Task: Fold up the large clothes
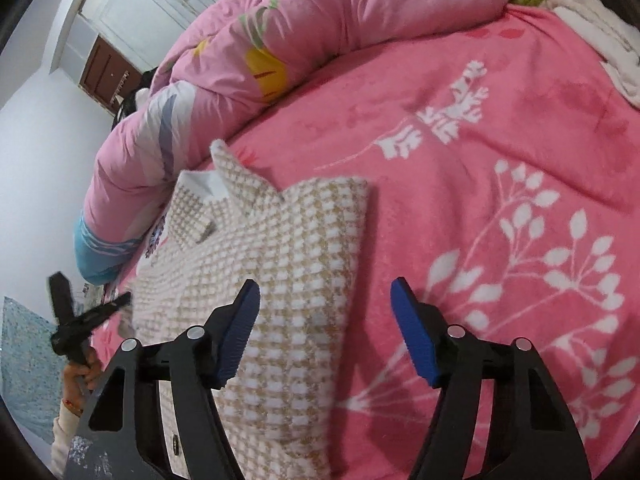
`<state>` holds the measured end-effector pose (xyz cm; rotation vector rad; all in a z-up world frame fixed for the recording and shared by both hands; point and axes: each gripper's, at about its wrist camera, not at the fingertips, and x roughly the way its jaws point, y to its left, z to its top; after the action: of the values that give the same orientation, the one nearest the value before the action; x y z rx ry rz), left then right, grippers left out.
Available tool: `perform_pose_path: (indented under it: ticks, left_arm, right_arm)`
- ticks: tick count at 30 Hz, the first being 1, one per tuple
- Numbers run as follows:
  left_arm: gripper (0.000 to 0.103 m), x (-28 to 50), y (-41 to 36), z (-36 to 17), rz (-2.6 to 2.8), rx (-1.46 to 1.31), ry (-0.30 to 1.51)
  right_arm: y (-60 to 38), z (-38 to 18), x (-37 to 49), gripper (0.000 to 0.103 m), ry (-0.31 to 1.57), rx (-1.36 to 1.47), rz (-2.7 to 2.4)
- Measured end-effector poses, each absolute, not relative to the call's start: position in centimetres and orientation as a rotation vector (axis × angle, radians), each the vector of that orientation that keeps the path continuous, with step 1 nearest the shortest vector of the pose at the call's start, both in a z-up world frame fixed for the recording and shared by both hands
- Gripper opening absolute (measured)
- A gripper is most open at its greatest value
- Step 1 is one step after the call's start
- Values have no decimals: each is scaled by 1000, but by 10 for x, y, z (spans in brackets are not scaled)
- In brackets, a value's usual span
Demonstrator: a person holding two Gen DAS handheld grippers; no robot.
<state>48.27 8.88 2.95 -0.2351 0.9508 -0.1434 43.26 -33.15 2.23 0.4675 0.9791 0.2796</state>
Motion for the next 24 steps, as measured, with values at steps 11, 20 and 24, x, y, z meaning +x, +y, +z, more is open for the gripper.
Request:
perform_pose_path:
  ticks: [11, 20, 24]
  left_arm:
    - [12, 473, 126, -10, -57, -226, 1013]
    - [23, 443, 123, 53, -152, -229, 771]
    - [31, 474, 85, -10, -157, -192, 1019]
  right_arm:
    - [-269, 40, 421, 34, 903, 173, 349]
    - [-227, 53, 439, 35, 912, 83, 421]
    - [-213, -5, 469, 48, 1089, -3, 310]
